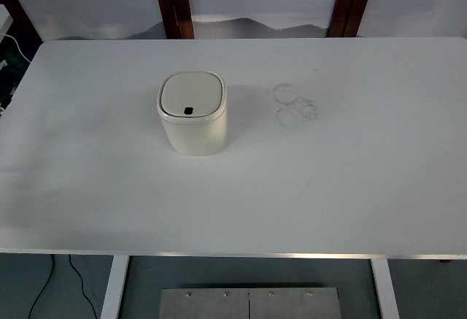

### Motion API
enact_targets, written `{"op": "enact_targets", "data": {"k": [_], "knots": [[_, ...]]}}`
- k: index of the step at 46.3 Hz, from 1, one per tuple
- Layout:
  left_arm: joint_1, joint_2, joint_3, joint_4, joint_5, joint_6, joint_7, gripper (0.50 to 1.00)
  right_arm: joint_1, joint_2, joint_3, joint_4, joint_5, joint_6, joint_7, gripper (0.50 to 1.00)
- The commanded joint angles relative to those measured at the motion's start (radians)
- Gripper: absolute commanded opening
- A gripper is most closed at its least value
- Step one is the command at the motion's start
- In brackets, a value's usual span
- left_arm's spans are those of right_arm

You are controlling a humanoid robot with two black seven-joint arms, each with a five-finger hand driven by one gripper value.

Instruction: Open trash can

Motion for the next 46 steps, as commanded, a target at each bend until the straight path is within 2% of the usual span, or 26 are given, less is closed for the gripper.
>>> {"op": "enact_targets", "data": {"k": [1, 24, 31, 46], "knots": [[-0.003, 0.000, 0.000, 0.000, 0.000, 0.001, 0.000, 1.000, 0.000, 0.000, 0.000, 0.000, 0.000, 0.000, 0.000, 0.995], [-0.041, 0.028, 0.028, -0.005, 0.019, 0.018, 0.009, 1.000, 0.000, 0.000, 0.000, 0.000, 0.000, 0.000, 0.000, 0.995], [-0.109, 0.098, 0.149, -0.034, 0.040, 0.021, 0.009, 1.000, 0.000, 0.000, 0.000, 0.000, 0.000, 0.000, 0.001, 0.995], [-0.294, 0.227, 0.506, -0.192, 0.040, 0.044, 0.009, 1.000, 0.000, 0.000, 0.000, 0.000, 0.000, 0.000, 0.000, 0.995]]}}
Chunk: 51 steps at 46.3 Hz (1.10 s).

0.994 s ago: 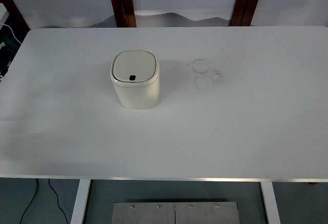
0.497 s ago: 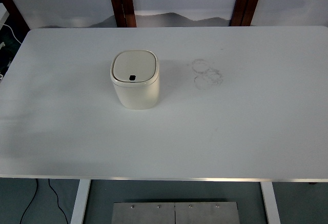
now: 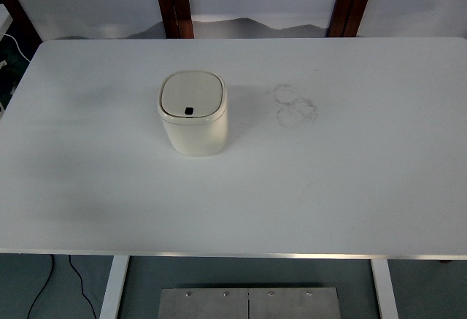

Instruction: Open trash can

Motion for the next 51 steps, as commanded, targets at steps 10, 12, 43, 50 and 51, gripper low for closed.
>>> {"op": "enact_targets", "data": {"k": [10, 12, 43, 50, 51], "knots": [[-0.163, 0.078, 0.307, -0.131, 0.000, 0.015, 0.000, 1.000, 0.000, 0.000, 0.000, 0.000, 0.000, 0.000, 0.000, 0.995], [-0.188, 0.095, 0.348, -0.167, 0.001, 0.029, 0.000, 1.000, 0.000, 0.000, 0.000, 0.000, 0.000, 0.000, 0.000, 0.995], [-0.705, 0.129, 0.859, -0.489, 0.230, 0.009, 0.004, 1.000, 0.000, 0.000, 0.000, 0.000, 0.000, 0.000, 0.000, 0.995], [-0.722, 0.092, 0.862, -0.489, 0.305, -0.040, 0.006, 1.000, 0.000, 0.000, 0.000, 0.000, 0.000, 0.000, 0.000, 0.995], [-0.723, 0.085, 0.862, -0.489, 0.317, -0.046, 0.006, 1.000, 0.000, 0.000, 0.000, 0.000, 0.000, 0.000, 0.000, 0.995]]}}
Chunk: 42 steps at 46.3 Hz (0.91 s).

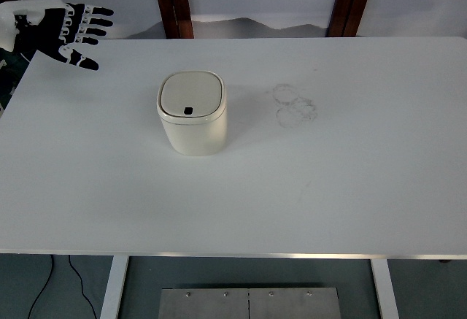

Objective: Open trash can
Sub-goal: 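Move the left hand over the cream trash can's lid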

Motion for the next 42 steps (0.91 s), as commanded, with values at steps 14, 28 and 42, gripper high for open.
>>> {"op": "enact_targets", "data": {"k": [14, 28, 42], "knots": [[-0.039, -0.080, 0.001, -0.024, 0.177, -0.019, 0.000, 1.000, 0.000, 0.000, 0.000, 0.000, 0.000, 0.000, 0.000, 0.995], [-0.102, -0.174, 0.001, -0.063, 0.328, -0.019, 0.010, 1.000, 0.000, 0.000, 0.000, 0.000, 0.000, 0.000, 0.002, 0.995], [-0.111, -0.206, 0.001, -0.118, 0.328, -0.019, 0.117, 1.000, 0.000, 0.000, 0.000, 0.000, 0.000, 0.000, 0.000, 0.995]]}}
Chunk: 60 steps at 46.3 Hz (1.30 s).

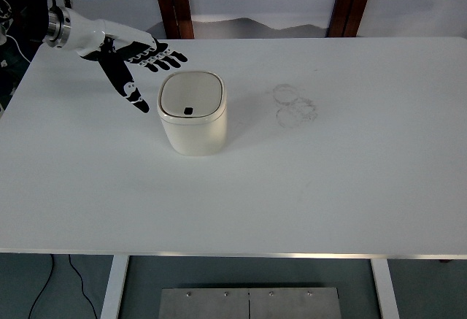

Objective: Open trash can
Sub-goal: 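Move the left hand over the cream trash can's lid, then press down on the lid's button with the left hand fingers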

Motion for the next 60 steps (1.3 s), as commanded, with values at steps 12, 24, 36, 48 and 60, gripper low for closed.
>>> {"op": "enact_targets", "data": {"k": [12, 24, 36, 48, 60], "knots": [[0.002, -0.019, 0.000, -0.050, -0.002, 0.000, 0.067, 1.000, 0.000, 0.000, 0.000, 0.000, 0.000, 0.000, 0.000, 0.995], [-0.001, -0.042, 0.000, -0.067, -0.002, 0.000, 0.068, 1.000, 0.000, 0.000, 0.000, 0.000, 0.000, 0.000, 0.002, 0.995], [0.002, -0.066, 0.000, -0.070, -0.003, 0.000, 0.068, 1.000, 0.000, 0.000, 0.000, 0.000, 0.000, 0.000, 0.000, 0.995], [0.011, -0.072, 0.000, -0.069, -0.005, 0.000, 0.084, 1.000, 0.000, 0.000, 0.000, 0.000, 0.000, 0.000, 0.000, 0.995], [0.014, -0.082, 0.001, -0.069, -0.005, 0.000, 0.091, 1.000, 0.000, 0.000, 0.000, 0.001, 0.000, 0.000, 0.000, 0.995]]}}
